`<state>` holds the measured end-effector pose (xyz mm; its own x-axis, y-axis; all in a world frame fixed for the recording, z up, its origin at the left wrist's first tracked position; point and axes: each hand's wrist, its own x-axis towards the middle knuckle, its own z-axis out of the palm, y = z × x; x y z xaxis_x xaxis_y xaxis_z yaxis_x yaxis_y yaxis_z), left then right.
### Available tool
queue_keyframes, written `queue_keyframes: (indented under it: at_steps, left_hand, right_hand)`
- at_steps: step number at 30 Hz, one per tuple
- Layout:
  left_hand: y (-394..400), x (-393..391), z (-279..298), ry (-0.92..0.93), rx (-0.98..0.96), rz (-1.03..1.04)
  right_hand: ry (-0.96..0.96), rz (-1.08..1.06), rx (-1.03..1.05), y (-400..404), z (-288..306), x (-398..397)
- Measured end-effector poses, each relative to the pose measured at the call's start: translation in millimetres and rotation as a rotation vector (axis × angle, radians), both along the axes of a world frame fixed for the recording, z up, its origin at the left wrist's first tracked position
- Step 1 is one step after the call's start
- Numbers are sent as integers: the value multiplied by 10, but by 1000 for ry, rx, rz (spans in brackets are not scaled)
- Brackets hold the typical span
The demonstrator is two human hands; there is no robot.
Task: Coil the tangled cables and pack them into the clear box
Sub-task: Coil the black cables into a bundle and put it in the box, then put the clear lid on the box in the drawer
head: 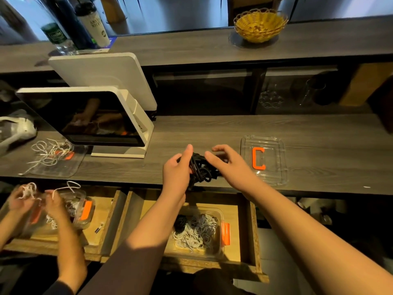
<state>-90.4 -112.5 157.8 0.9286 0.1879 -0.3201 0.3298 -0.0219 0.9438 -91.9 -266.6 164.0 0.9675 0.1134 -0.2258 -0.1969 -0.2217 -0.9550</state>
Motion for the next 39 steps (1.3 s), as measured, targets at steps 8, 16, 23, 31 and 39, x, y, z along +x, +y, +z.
queue_keyframes:
  at_steps: [8, 16, 23, 31, 39]
  left_hand:
    - [226, -172, -428, 97, 7, -277]
    - [460, -422, -1292, 257, 37, -272]
    - [621, -662, -1851, 259, 254, -304]
    - [721, -812, -2250, 400, 395, -400]
    - [482, -436, -2107, 322, 465, -384]
  right_hand:
    - [200, -103, 162, -20, -427, -104]
    - [347, -44, 32, 75, -1297, -414]
    - [487, 28, -55, 192, -1852, -538]
    - [607, 154, -236, 315, -2137, -643]
    - [481, 150, -390, 239, -1992, -371]
